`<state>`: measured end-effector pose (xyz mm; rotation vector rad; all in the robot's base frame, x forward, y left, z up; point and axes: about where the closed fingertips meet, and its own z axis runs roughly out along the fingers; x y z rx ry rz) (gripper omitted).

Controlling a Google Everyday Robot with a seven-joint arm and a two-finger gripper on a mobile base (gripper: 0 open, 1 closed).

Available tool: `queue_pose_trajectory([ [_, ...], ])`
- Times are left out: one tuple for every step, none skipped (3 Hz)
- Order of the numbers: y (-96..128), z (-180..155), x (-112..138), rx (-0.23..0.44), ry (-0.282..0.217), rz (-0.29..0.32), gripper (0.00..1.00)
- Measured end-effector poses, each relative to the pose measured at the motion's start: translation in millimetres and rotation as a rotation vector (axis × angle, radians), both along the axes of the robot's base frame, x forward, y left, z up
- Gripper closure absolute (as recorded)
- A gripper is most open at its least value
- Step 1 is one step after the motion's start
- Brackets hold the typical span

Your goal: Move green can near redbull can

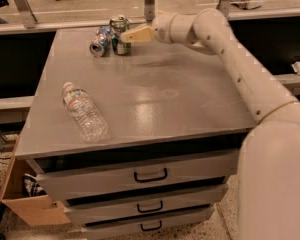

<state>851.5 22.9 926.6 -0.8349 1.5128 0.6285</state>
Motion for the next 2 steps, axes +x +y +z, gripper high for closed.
queue_pose_trajectory([
  [-59.4,36.6,-14.6,-0.018,-0.092,-0.013,0.0],
  [-120.0,79.4,-42.3,-0.03,-0.202,-0.038,0.0],
])
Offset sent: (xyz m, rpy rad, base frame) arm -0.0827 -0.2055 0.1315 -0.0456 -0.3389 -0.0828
